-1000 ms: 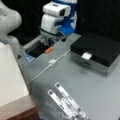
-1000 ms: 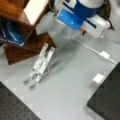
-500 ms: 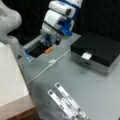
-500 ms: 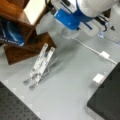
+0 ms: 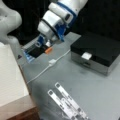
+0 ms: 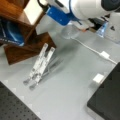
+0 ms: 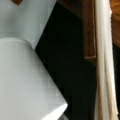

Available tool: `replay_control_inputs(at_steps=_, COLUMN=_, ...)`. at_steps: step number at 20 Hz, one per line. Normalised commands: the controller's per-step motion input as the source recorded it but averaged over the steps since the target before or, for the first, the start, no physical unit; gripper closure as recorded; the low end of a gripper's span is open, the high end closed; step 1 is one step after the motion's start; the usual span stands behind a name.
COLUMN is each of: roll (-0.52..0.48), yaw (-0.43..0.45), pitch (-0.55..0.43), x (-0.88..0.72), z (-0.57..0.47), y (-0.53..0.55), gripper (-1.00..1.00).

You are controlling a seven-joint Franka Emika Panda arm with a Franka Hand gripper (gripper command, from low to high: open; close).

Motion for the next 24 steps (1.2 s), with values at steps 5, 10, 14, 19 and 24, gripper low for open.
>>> replay_control_inputs(at_steps=5, roll=-0.305, yaw=-0.163, pitch=0.29, x=0.03, z=0.23, y=-0.3, gripper=-1.0)
replay_control_inputs(at_steps=10, roll=-0.292, yaw=-0.168, pitch=0.251, x=0.17, z=0.12, y=-0.07, gripper=-1.0)
replay_control_inputs(at_steps=14, roll=-0.35, yaw=-0.2, pitch=0.293, x=0.27, z=0.04, y=0.04, gripper=-1.0)
replay_control_inputs(at_steps=19, roll=-0.413, yaw=-0.198, pitch=0.277, x=0.37, z=-0.08, y=0.14, gripper=-1.0)
replay_control_inputs(at_steps=24, roll=-0.295, yaw=-0.201, pitch=0.119, x=0.33, z=-0.14, y=0.0, gripper=-1.0)
